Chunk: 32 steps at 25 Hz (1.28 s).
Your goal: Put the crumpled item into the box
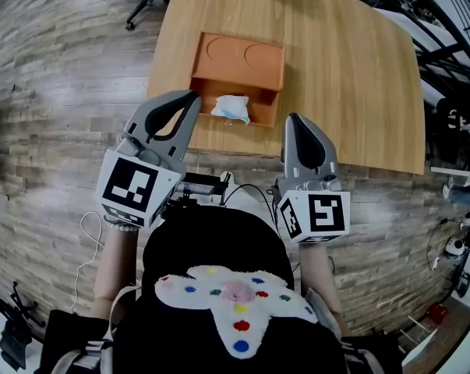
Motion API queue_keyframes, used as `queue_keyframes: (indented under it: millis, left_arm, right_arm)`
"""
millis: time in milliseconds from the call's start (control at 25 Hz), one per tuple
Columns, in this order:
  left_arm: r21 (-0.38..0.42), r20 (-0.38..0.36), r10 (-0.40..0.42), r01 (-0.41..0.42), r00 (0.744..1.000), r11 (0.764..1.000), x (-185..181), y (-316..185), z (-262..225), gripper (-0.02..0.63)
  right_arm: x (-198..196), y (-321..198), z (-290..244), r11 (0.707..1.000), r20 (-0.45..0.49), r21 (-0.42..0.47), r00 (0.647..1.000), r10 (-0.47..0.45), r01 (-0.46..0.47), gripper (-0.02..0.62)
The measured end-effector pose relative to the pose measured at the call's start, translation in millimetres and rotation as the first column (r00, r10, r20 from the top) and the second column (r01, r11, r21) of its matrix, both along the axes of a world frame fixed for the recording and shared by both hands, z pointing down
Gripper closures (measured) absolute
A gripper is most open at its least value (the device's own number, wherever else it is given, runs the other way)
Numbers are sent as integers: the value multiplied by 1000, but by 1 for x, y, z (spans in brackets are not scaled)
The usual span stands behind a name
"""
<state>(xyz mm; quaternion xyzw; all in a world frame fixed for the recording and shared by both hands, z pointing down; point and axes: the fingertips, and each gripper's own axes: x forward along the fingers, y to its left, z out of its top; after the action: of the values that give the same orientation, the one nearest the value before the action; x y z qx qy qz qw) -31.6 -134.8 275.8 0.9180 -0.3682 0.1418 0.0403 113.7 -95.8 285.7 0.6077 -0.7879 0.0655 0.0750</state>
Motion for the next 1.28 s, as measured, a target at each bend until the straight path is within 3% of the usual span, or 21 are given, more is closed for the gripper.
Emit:
queue_keyframes:
  millis: [1280]
  left_arm:
    - [-28,20,27,-27,999,999,15,15,9,599]
  right_arm:
    - [12,6,8,1000,-10,-22,1000,3,-3,588]
